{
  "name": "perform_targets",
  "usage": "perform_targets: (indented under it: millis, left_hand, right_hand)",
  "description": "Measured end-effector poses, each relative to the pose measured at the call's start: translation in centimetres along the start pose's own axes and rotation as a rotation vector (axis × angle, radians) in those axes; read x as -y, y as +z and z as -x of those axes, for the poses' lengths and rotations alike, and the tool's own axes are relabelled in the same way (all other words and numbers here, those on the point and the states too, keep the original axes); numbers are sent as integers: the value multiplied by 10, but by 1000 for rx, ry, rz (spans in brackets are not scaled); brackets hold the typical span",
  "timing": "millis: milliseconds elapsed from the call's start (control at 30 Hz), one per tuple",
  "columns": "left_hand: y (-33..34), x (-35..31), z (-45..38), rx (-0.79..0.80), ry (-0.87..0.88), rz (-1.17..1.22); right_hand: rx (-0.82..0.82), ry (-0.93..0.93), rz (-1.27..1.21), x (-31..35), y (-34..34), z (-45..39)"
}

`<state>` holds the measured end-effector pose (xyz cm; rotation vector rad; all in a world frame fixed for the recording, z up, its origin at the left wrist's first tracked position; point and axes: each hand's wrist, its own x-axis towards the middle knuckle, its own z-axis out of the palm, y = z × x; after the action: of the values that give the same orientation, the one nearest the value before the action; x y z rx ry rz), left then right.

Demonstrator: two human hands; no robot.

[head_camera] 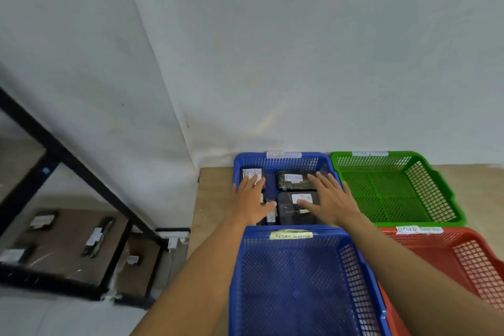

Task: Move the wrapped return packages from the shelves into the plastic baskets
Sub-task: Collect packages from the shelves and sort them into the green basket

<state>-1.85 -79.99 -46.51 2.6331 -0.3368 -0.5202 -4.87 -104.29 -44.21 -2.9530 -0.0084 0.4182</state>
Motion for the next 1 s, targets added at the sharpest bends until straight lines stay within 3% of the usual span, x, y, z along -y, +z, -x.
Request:
perform_targets:
  millis: [333, 500, 800, 1000]
  left_hand:
    - [5, -68, 175, -324, 18, -62]
    - [23, -71, 271, -379, -16, -34]
    - [8, -9, 408, -502, -150, 73]
    - [-19, 52, 501, -537, -236, 168]
  right_hand:
    - [-188, -221, 11, 17, -24, 160]
    - [-162, -356, -22, 47, -21, 227]
    - [-146, -597, -82, 138, -23, 298]
    - [-119, -643, -57, 214, -20, 331]
